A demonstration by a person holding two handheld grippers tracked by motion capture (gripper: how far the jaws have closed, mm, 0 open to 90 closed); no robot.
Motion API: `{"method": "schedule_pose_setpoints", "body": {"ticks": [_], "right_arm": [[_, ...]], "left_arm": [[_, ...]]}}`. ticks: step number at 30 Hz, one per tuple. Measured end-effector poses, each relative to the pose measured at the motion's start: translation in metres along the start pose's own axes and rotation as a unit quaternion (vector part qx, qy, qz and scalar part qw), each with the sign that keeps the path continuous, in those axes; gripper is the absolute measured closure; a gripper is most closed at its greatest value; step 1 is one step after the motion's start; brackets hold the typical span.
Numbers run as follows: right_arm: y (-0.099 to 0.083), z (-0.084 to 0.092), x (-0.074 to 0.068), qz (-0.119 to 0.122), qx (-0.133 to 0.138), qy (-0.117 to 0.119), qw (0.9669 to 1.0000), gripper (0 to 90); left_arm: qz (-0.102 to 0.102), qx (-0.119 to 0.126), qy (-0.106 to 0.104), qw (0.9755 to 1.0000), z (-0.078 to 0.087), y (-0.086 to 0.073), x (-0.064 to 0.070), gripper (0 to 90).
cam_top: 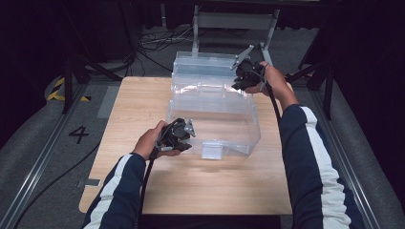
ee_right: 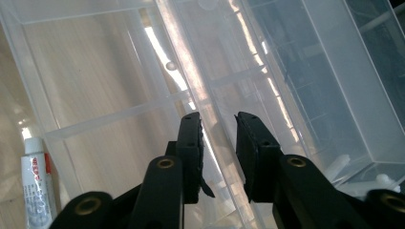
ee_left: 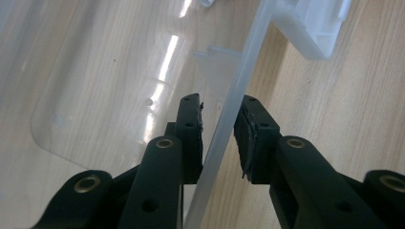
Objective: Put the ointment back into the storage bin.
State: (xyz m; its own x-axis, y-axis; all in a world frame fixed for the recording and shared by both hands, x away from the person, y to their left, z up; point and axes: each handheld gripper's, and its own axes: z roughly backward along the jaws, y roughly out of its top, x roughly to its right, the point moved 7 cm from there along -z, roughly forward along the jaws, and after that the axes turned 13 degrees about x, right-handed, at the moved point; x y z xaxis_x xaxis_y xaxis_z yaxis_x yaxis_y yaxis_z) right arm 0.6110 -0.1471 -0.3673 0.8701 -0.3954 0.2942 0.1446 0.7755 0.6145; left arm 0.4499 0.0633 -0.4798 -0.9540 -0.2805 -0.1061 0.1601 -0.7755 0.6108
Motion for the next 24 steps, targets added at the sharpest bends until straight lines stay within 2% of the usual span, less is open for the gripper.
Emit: {"method": "schedule_pose_setpoints", "body": {"ticks": [6, 9, 11, 15, 19, 24], "right_arm": [[0.007, -0.002, -0.002, 0.012, -0.027, 0.020, 0.9994, 78.5], [0.009, -0.002, -0.003, 0.020, -0.035, 0.023, 0.9989, 80.4], [0.010, -0.002, -0.003, 0.025, -0.042, 0.030, 0.9983, 82.0], [0.011, -0.001, -0.005, 0.040, -0.050, 0.037, 0.9973, 84.0], [0.014, 0.000, -0.007, 0.063, -0.064, 0.045, 0.9950, 85.9], [0.015, 0.001, -0.009, 0.078, -0.062, 0.050, 0.9937, 87.3]], "left_arm": [[0.002, -0.002, 0.005, 1.0000, -0.001, 0.000, 0.001, 72.4], [0.004, 0.000, 0.006, 1.0000, -0.001, 0.001, 0.001, 72.2], [0.014, 0.007, 0.008, 0.9998, -0.002, 0.001, 0.001, 72.0], [0.017, 0.009, 0.008, 0.9998, -0.002, 0.001, 0.001, 71.4], [0.031, 0.021, 0.009, 0.9993, -0.002, 0.001, 0.001, 71.1], [0.039, 0.028, 0.010, 0.9988, -0.002, 0.001, 0.001, 70.7]]}}
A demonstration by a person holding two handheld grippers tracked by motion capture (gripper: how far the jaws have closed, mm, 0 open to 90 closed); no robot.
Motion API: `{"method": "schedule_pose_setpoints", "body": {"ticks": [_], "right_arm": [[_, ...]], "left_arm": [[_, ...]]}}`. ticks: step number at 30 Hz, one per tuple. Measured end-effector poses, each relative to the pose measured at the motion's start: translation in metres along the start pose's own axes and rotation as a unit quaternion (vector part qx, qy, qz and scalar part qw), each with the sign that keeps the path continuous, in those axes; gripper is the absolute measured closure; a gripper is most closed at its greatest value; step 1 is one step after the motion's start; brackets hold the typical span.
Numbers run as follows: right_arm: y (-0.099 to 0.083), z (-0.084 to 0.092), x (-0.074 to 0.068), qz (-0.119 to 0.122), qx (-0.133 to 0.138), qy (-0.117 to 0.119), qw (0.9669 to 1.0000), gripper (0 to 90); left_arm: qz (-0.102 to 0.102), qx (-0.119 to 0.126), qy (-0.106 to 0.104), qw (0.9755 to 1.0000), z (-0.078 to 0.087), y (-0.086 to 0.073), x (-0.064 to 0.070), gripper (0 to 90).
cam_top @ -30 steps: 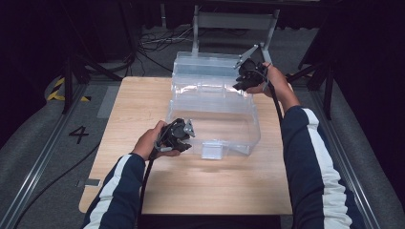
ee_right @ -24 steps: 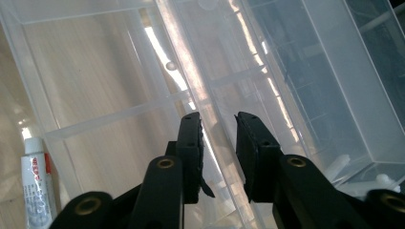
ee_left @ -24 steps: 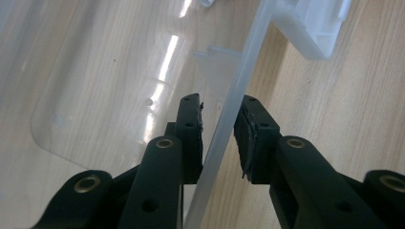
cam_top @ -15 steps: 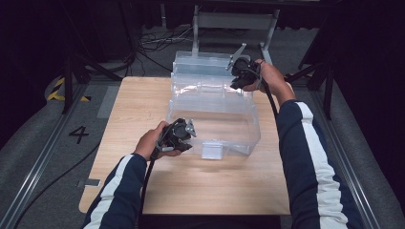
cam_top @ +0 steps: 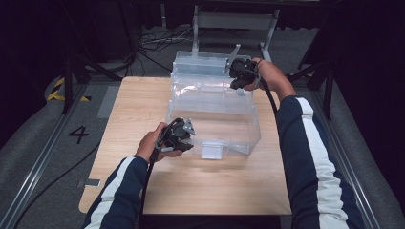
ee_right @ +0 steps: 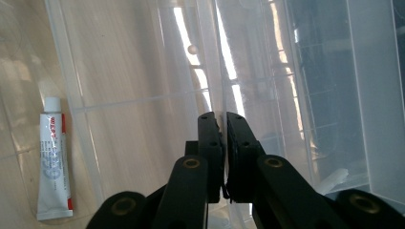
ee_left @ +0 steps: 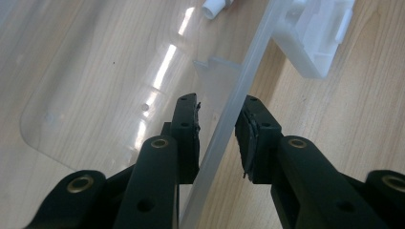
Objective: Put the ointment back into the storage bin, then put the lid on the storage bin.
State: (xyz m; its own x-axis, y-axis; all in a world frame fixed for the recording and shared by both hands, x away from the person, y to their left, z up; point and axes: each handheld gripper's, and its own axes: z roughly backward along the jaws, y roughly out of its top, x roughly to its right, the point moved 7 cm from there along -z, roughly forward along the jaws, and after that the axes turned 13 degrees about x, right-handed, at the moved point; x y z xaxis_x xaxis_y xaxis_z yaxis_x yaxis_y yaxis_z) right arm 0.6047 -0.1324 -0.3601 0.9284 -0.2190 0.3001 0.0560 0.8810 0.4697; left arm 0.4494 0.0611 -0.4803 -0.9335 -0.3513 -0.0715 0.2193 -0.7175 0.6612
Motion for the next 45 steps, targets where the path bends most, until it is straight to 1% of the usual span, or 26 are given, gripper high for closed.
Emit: {"method": "schedule_pose_setpoints", "body": {"ticks": [2, 4, 6, 8, 9, 12, 16, 21, 23, 28, 29, 33, 36, 39, 44, 45], "right_arm": [[0.001, 0.000, -0.001, 0.005, -0.001, 0.001, 1.0000, 88.0], [0.002, 0.002, -0.003, 0.012, -0.005, 0.005, 0.9999, 88.5], [0.003, 0.004, -0.006, 0.015, -0.004, 0.007, 0.9999, 88.8], [0.004, 0.006, -0.008, 0.017, -0.005, 0.009, 0.9998, 89.0], [0.005, 0.006, -0.009, 0.024, -0.006, 0.008, 0.9997, 89.2], [0.006, 0.007, -0.011, 0.025, -0.011, 0.008, 0.9996, 89.3], [0.007, 0.010, -0.013, 0.037, -0.017, 0.015, 0.9991, 89.6], [0.008, 0.010, -0.016, 0.037, -0.018, 0.010, 0.9991, 89.7], [0.008, 0.013, -0.018, 0.039, -0.017, 0.016, 0.9990, 89.8], [0.009, 0.017, -0.025, 0.045, -0.016, 0.021, 0.9986, 89.9], [0.009, 0.018, -0.027, 0.042, -0.014, 0.020, 0.9988, 89.9], [0.008, 0.020, -0.029, 0.043, -0.011, 0.024, 0.9987, 89.9], [0.008, 0.020, -0.030, 0.043, -0.009, 0.022, 0.9988, 89.9], [0.007, 0.021, -0.030, 0.042, -0.009, 0.021, 0.9989, 89.8], [0.008, 0.023, -0.035, 0.044, -0.010, 0.019, 0.9988, 89.8], [0.007, 0.023, -0.036, 0.041, -0.010, 0.018, 0.9990, 89.8]], "left_arm": [[0.003, 0.005, -0.004, 1.0000, 0.000, 0.000, 0.000, 70.6], [0.006, 0.008, -0.004, 0.9999, 0.000, 0.000, 0.000, 70.6], [0.010, 0.012, -0.005, 0.9999, 0.000, 0.000, 0.000, 70.4], [0.007, 0.012, -0.003, 0.9999, 0.000, 0.000, 0.000, 70.4], [0.007, 0.012, -0.004, 0.9999, 0.000, 0.000, 0.000, 70.3], [0.011, 0.012, -0.006, 0.9999, 0.000, 0.000, 0.000, 70.4], [0.009, 0.015, -0.005, 0.9998, 0.000, 0.000, 0.000, 70.2], [0.010, 0.016, -0.004, 0.9998, 0.000, 0.000, 0.001, 70.0], [0.010, 0.016, -0.002, 0.9998, 0.000, 0.000, 0.001, 69.8], [0.010, 0.017, -0.001, 0.9998, 0.000, 0.000, 0.001, 69.6], [0.011, 0.019, -0.002, 0.9998, 0.000, 0.000, 0.001, 69.3], [0.012, 0.020, -0.003, 0.9997, 0.000, 0.000, 0.001, 69.1], [0.012, 0.024, 0.002, 0.9996, -0.001, 0.000, 0.001, 68.8], [0.013, 0.024, 0.003, 0.9996, -0.001, 0.000, 0.002, 68.6], [0.011, 0.026, 0.005, 0.9996, -0.001, 0.000, 0.001, 68.2], [0.012, 0.025, 0.005, 0.9996, -0.001, 0.000, 0.001, 68.1]]}}
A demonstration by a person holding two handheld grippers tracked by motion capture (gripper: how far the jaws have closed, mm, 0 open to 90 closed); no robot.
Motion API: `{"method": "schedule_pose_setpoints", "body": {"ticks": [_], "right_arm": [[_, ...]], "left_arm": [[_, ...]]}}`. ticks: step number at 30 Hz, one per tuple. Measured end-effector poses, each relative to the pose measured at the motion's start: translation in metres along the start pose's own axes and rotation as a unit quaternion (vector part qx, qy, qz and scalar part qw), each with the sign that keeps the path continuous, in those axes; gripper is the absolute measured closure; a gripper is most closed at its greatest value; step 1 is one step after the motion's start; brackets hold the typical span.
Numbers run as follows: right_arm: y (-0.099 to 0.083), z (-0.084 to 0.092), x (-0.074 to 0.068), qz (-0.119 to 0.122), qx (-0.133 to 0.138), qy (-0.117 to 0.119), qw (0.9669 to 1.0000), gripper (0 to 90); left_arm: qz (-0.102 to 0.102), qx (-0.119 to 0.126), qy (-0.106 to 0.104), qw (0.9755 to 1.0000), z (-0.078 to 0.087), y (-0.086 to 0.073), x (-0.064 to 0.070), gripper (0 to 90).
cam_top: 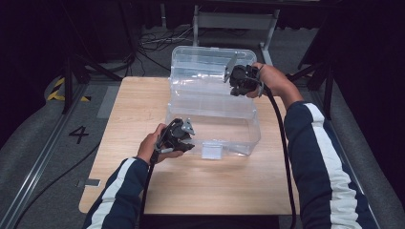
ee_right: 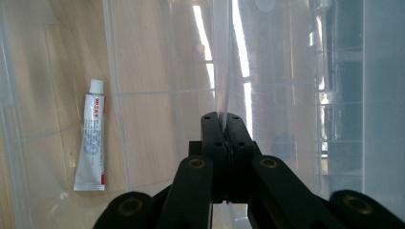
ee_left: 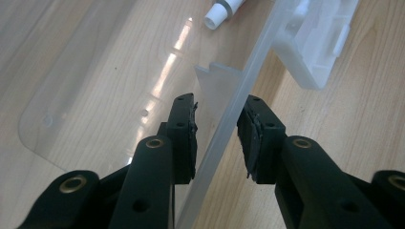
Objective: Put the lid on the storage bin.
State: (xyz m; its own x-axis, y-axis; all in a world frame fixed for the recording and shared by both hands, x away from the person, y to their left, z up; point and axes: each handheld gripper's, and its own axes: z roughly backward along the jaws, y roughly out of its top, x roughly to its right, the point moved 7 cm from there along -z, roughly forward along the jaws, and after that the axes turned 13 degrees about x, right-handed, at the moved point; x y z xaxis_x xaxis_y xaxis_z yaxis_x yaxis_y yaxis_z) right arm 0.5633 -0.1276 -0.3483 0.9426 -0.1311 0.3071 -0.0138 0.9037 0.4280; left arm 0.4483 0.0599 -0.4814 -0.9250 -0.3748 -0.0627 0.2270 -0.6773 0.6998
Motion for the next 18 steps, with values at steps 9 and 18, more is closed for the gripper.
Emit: {"method": "schedule_pose_setpoints", "body": {"ticks": [9, 18], "right_arm": [[0.000, 0.003, -0.009, 0.001, 0.006, -0.003, 1.0000, 89.8], [-0.001, 0.007, -0.021, 0.006, 0.012, 0.001, 0.9999, 89.6]], "left_arm": [[0.004, -0.001, 0.003, 1.0000, 0.000, 0.000, 0.001, 67.2], [0.004, 0.001, 0.006, 1.0000, 0.000, 0.000, 0.001, 66.4]]}}
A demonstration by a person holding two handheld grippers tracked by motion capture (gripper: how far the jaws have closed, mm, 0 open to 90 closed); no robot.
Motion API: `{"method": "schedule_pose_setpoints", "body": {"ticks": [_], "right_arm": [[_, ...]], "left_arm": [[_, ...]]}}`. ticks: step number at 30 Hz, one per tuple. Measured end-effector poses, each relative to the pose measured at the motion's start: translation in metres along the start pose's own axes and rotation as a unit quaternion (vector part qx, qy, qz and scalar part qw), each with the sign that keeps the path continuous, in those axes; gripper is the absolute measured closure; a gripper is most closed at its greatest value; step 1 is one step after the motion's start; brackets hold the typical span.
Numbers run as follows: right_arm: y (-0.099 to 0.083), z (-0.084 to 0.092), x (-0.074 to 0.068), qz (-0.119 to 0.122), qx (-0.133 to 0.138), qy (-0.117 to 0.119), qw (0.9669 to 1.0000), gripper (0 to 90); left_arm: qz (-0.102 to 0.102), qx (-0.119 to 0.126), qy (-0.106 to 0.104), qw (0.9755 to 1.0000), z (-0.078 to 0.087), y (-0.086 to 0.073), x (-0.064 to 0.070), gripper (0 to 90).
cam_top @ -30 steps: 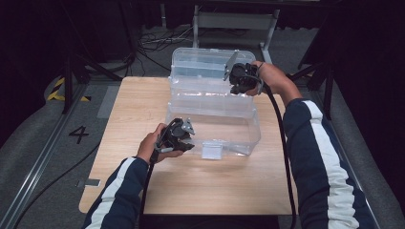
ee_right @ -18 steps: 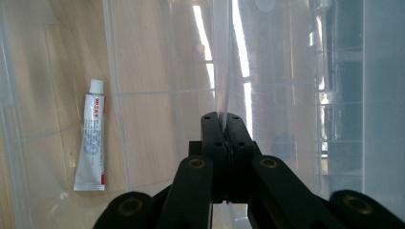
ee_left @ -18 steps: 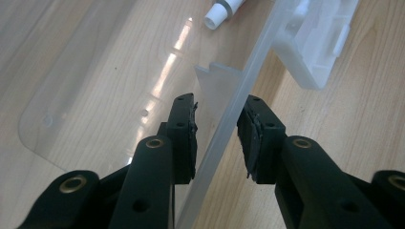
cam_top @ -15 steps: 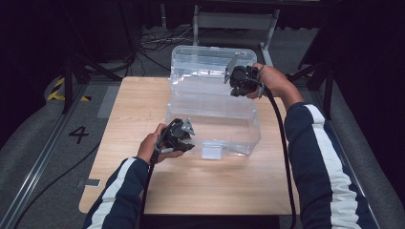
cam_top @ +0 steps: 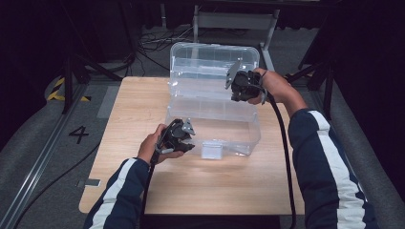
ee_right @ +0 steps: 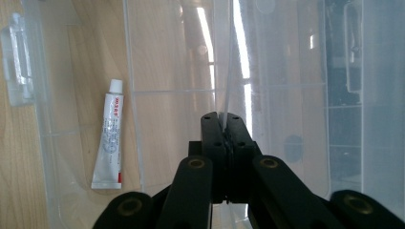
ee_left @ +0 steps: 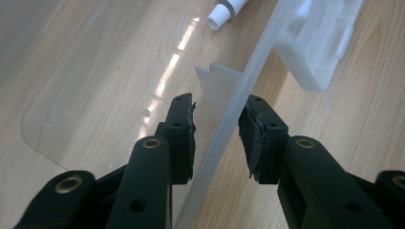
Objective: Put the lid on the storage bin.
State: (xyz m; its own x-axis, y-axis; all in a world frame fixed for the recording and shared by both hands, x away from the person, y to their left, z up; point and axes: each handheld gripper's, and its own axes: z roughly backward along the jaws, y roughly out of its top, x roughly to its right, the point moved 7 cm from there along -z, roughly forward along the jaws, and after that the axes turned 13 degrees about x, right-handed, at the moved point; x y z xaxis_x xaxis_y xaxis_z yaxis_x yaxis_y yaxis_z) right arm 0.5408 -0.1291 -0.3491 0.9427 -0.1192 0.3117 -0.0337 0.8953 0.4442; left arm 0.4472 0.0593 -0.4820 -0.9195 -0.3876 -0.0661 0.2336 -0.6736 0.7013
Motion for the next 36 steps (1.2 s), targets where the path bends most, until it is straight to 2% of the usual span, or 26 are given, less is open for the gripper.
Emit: {"method": "schedule_pose_setpoints", "body": {"ticks": [14, 22, 27, 36], "right_arm": [[-0.002, 0.003, -0.014, 0.002, 0.008, 0.007, 0.9999, 89.2], [-0.005, 0.004, -0.021, 0.010, 0.023, 0.003, 0.9997, 88.5], [-0.006, 0.005, -0.024, 0.007, 0.030, 0.002, 0.9995, 88.2], [-0.008, 0.005, -0.031, 0.006, 0.044, 0.001, 0.9990, 87.7]], "left_arm": [[-0.002, 0.000, 0.006, 1.0000, 0.000, 0.000, 0.000, 65.1], [-0.005, 0.001, 0.007, 1.0000, 0.000, 0.000, 0.000, 64.9], [-0.011, 0.000, 0.020, 0.9997, -0.001, 0.000, 0.001, 63.7], [-0.016, -0.005, 0.023, 0.9996, -0.001, 0.000, 0.002, 62.7]]}}
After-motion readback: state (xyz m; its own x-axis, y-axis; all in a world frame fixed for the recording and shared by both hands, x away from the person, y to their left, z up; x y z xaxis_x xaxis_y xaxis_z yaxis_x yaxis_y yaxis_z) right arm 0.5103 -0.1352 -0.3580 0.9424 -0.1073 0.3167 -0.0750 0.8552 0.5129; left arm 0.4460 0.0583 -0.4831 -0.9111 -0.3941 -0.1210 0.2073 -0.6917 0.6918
